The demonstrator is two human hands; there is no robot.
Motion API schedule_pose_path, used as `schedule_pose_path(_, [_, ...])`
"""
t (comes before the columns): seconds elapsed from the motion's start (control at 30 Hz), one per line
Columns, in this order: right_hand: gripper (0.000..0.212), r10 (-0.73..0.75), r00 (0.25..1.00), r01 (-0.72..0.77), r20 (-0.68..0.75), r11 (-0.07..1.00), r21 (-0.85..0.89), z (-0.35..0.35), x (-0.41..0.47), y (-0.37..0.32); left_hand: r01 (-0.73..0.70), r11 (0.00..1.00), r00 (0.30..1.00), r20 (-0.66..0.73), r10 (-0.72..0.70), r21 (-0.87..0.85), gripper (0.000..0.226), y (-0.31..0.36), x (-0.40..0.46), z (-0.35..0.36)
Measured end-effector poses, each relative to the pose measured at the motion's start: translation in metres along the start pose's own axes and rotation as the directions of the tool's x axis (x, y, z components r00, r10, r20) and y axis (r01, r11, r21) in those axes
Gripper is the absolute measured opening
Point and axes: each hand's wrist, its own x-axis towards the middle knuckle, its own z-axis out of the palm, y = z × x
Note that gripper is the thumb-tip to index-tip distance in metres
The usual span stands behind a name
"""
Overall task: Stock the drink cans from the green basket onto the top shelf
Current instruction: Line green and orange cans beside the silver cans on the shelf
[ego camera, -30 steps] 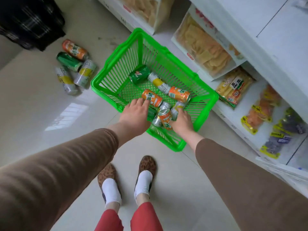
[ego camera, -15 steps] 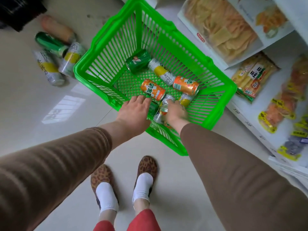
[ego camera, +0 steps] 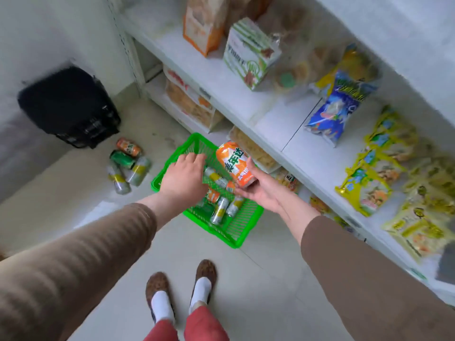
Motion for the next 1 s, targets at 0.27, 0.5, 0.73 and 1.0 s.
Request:
schedule_pose_path(0.27, [0.11, -0.367, 0.894, 0.317, 0.256, 0.923, 0.217, 0.072, -0.215, -0.125, -0.198, 0.98, 0.948, -0.25, 0.199, 0.027, 0.082, 0.061, -0.07, -0.211])
schedule_pose_path(0.5, [0.084, -0.58, 0.795, 0.512, 0.179, 0.799, 0.314, 0.077, -0.288, -0.216, -0.313, 0.949, 0.89, -0.337, 0.305, 0.033, 0.08, 0.117, -0.055, -0.299])
schedule_pose_path(0.73, [0.054, -0.787, 0.602, 0.747, -0.135, 0.615, -0.254, 0.047, -0.249, -0.299, -0.312, 0.95, 0.886, -0.358, 0.294, 0.008, 0.079, 0.178, 0.025, -0.348])
schedule_pose_path(1.0, [0.064, -0.791, 0.549, 0.646, -0.271, 0.607, -0.462, -0.007, -0.164, -0.373, -0.222, 0.973, 0.939, -0.285, 0.195, -0.066, 0.075, 0.23, 0.115, -0.354])
